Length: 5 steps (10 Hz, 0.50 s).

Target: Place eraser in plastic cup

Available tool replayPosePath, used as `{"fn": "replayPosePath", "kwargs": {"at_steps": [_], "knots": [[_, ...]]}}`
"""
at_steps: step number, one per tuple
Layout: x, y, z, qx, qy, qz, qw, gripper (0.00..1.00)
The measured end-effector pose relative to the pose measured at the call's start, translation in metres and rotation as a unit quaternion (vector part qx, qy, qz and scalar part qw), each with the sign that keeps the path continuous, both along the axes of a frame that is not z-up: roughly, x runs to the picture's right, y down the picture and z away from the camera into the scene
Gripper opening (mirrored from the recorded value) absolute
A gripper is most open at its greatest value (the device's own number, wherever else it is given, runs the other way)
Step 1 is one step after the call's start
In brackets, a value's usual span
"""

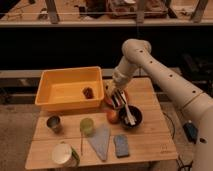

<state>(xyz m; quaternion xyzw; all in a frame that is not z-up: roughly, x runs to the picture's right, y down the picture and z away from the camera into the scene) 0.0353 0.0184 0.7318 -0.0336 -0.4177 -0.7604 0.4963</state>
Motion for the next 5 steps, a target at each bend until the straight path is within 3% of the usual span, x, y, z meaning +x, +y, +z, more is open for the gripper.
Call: {"fn": "replayPosePath", "kwargs": {"at_steps": [2, 3, 5], "knots": [[-0.021, 0.011, -0.010, 0.015, -0.027, -0.033, 0.9990, 0.19], [-0.034, 0.020, -0.019, 0.026, -0.050, -0.058, 0.9967, 0.19], [-0.067, 0.044, -0.040, 0.048, -0.102, -0.115, 0.9869, 0.19]]}}
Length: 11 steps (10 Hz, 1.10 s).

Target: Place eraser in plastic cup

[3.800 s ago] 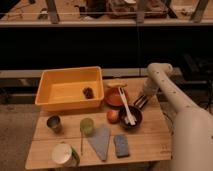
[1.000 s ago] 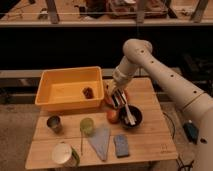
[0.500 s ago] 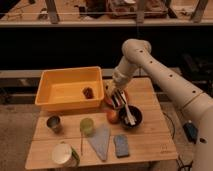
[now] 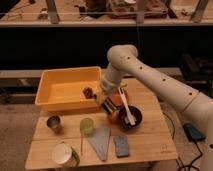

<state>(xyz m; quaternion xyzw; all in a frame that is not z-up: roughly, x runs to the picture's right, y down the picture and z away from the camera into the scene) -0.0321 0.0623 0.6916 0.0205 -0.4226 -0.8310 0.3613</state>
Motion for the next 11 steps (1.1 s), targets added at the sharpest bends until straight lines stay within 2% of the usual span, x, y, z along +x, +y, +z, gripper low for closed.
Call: {"fn": "replayPosePath", "kwargs": {"at_steps": [1, 2, 4, 5, 6, 7, 9, 11], "knots": [[-0.023, 0.018, -0.013, 0.009, -0.028, -0.033, 0.9990, 0.19], [-0.050, 0.045, -0.026, 0.020, -0.059, -0.077, 0.9951, 0.19], [-0.079, 0.086, -0.036, 0.039, -0.098, -0.150, 0.9831, 0.19], [-0.088, 0.106, -0.035, 0.050, -0.115, -0.186, 0.9746, 0.19], [-0.091, 0.114, -0.033, 0.053, -0.119, -0.199, 0.9713, 0.19], [-0.091, 0.121, -0.032, 0.055, -0.119, -0.207, 0.9695, 0.19], [-0.088, 0.112, -0.023, 0.056, -0.100, -0.200, 0.9731, 0.19], [-0.085, 0.092, -0.008, 0.057, -0.081, -0.192, 0.9763, 0.19]]}}
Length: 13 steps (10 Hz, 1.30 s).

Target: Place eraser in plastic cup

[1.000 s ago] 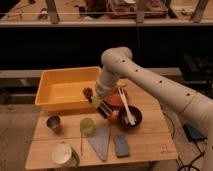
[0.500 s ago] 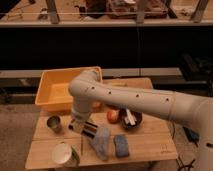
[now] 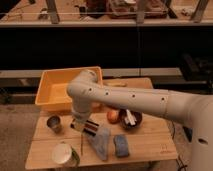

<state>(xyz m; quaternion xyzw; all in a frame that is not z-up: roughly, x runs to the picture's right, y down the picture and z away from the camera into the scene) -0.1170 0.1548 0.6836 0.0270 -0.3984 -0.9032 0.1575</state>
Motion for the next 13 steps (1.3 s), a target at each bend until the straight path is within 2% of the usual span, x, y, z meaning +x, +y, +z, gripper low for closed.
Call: {"fn": "replayPosePath", "kwargs": {"at_steps": [1, 3, 7, 13], "knots": [[0.001, -0.015, 0.013, 0.000, 0.012, 0.004, 0.9999, 0.19], [-0.001, -0.023, 0.022, 0.000, 0.019, 0.006, 0.9998, 0.19], [0.003, -0.028, 0.020, 0.000, 0.029, 0.013, 0.9995, 0.19], [0.007, -0.025, 0.028, -0.002, 0.046, 0.001, 0.9989, 0.19]]}}
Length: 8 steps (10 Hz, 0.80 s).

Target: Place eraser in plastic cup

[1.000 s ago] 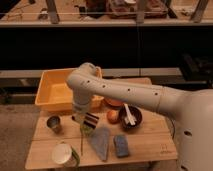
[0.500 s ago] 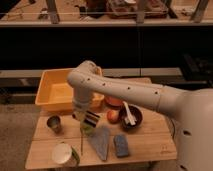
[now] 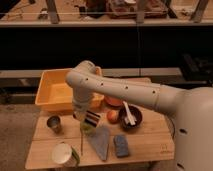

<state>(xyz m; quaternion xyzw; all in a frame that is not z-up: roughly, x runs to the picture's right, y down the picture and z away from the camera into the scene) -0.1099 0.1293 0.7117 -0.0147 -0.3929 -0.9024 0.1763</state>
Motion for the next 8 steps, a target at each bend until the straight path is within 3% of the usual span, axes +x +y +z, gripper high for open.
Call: {"fn": "replayPosePath", "kwargs": {"at_steps": [8], "knots": [[0.006, 0.013, 0.022, 0.003, 0.020, -0.011, 0.9997, 0.19]]}}
